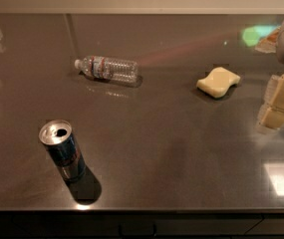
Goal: Place water bottle upright
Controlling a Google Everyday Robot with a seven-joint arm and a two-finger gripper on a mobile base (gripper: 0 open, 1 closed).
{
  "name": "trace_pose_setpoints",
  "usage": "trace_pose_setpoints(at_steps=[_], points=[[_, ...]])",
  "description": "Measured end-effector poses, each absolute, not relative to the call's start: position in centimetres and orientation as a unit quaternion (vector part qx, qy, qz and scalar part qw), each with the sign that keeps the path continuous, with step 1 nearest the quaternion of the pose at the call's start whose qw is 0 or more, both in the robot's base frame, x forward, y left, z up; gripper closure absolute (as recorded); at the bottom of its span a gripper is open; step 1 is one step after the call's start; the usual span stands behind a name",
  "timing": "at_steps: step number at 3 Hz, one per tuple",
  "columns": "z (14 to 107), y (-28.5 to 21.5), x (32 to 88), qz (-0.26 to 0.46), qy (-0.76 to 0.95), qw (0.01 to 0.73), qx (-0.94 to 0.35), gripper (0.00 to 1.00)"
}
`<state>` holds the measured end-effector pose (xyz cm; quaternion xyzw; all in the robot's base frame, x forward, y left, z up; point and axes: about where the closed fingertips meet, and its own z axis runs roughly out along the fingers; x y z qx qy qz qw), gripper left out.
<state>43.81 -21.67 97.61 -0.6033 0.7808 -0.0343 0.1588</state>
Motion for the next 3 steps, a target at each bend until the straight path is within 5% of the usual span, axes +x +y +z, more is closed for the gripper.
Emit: trace_pose_setpoints(at_steps=[3], points=[[98.0,-19.6,46.8,-0.029,0.768,0.155,-0.621,0.00]])
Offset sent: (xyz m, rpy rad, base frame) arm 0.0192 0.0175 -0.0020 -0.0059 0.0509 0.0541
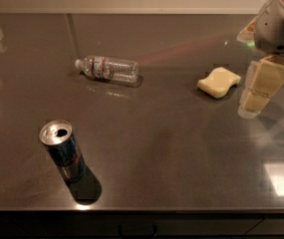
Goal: Place water bottle upright
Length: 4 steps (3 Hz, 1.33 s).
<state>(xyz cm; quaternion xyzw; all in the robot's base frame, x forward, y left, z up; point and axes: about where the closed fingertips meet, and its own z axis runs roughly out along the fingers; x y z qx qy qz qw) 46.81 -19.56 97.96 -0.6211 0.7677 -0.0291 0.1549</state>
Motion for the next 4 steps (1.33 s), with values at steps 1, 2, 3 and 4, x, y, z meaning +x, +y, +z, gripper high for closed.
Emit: trace_pose_setpoints(at_steps=[1,2,3,4], points=[[97.8,-17.9,49.2,-0.027,0.762,0.156,-0.628,0.00],[97.4,-15.7,51.7,-0.029,0.759,0.155,-0.632,0.00],[96.5,-12.9,53.9,-0.034,0.756,0.151,-0.635,0.00],[95.6,-10.2,55.8,-0.036,0.757,0.149,-0.635,0.00]])
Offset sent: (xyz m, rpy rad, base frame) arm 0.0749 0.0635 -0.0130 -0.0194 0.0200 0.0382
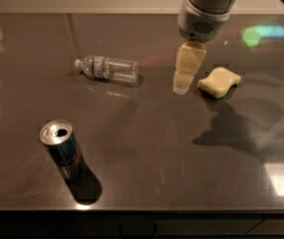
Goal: Place water bottle upright
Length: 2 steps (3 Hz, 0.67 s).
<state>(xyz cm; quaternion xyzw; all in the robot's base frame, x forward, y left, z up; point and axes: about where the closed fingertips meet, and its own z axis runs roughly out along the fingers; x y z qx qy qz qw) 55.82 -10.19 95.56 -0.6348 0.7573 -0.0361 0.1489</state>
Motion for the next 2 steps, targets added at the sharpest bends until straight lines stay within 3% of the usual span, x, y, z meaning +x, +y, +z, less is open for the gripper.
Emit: trace_pose_setpoints(at_steps=[2], points=[[94.7,-6.0,59.1,-0.022,0.758,0.155,-0.633,0.00]])
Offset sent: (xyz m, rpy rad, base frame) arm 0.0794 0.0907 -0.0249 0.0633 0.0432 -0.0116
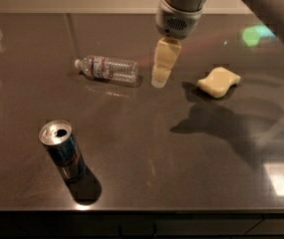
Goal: Place water bottle upright
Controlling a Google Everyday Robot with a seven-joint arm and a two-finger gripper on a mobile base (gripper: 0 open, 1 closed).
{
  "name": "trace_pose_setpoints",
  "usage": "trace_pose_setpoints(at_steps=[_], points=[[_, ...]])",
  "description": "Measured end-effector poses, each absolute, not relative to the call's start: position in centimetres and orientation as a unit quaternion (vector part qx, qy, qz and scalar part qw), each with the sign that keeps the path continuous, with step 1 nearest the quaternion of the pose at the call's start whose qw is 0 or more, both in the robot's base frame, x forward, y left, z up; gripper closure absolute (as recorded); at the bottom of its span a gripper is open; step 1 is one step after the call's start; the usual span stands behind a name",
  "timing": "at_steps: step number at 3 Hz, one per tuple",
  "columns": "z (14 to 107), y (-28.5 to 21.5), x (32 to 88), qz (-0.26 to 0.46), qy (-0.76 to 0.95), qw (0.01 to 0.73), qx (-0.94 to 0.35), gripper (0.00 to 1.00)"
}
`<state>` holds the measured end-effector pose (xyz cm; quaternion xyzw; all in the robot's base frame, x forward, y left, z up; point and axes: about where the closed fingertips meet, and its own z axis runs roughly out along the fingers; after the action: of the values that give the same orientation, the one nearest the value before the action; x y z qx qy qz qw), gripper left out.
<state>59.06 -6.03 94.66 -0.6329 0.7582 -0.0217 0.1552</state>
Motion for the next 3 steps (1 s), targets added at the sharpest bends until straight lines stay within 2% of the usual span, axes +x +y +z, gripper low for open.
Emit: trace_pose_setpoints(at_steps=[1,3], points=[[93.5,-2.2,62.6,-0.006,0.761,0.158,-0.629,0.00],[92.0,0.6,65.6,-0.010,0.759,0.159,-0.631,0.00]])
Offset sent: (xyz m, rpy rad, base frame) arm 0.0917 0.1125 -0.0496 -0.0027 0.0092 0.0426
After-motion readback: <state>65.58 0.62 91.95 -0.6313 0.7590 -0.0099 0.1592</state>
